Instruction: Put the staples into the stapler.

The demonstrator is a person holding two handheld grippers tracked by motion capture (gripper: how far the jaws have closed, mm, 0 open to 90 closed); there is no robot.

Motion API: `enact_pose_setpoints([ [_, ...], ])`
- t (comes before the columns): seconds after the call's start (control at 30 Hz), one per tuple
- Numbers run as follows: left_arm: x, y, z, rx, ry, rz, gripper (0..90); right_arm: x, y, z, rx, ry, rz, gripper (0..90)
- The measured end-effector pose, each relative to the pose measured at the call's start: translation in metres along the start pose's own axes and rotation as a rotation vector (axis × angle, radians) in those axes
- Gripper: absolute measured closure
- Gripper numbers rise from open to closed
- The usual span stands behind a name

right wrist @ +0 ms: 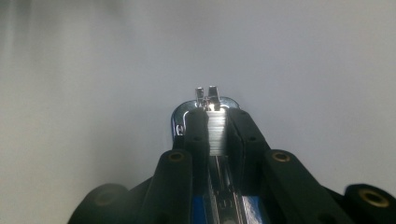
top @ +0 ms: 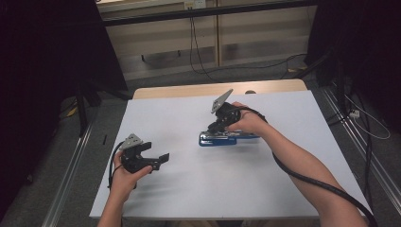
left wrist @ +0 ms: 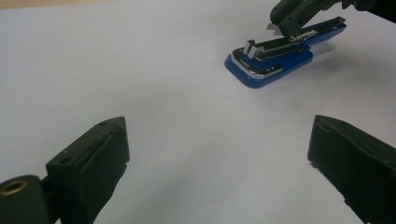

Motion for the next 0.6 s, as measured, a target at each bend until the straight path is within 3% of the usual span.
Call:
enact_pose_setpoints([
  [0.6,0.0003,0.0012,0.0006,0.001,0.002,-0.004,5.7,-0.0097,-0.0007,-0.0028,0.068,0.025,-0.028,79.5],
])
Point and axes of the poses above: each handheld gripper's, and its own axes: x roughly backward along the jaws, z roughly out of its underside, y roughly to its left, the point moved 6 cm from there along -x, roughly forward along the jaws, and after that the axes turned 7 degrees about -y, right-handed, at the moved point
